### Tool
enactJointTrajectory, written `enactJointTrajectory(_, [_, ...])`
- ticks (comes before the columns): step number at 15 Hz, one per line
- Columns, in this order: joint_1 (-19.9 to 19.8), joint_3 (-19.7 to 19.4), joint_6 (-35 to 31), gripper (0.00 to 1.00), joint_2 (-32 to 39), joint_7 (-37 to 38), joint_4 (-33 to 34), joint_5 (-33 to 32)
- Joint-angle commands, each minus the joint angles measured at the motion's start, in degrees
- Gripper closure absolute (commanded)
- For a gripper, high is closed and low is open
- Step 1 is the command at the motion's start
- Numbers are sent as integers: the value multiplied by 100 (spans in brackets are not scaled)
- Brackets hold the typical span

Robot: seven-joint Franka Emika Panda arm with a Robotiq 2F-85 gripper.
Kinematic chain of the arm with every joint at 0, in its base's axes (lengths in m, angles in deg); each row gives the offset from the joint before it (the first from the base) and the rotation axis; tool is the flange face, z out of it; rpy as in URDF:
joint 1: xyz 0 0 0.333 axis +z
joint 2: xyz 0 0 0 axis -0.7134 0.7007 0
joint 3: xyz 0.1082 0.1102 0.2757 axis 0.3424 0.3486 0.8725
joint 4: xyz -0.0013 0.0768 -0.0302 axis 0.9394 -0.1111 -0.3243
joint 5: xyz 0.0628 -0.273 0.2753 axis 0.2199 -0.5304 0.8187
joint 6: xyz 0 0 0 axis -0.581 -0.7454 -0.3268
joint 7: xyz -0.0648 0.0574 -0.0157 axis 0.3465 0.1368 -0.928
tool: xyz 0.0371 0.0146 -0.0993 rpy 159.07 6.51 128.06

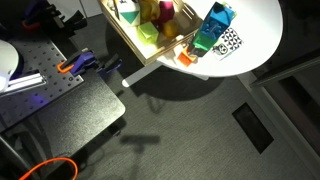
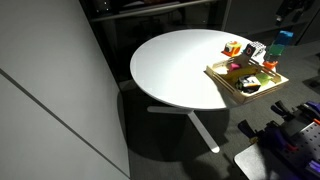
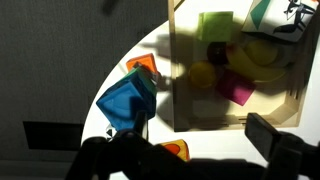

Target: Put the blue building block on the tray

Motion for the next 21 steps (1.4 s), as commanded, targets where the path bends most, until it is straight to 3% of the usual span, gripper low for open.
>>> enactJointTrajectory(1, [-77, 22, -1, 0, 102, 24, 82, -99])
enactJointTrajectory(11, [-243, -46, -17, 0, 545, -189, 413, -164])
enactJointTrajectory(21, [-534, 2, 35, 0, 1114, -1104, 847, 39])
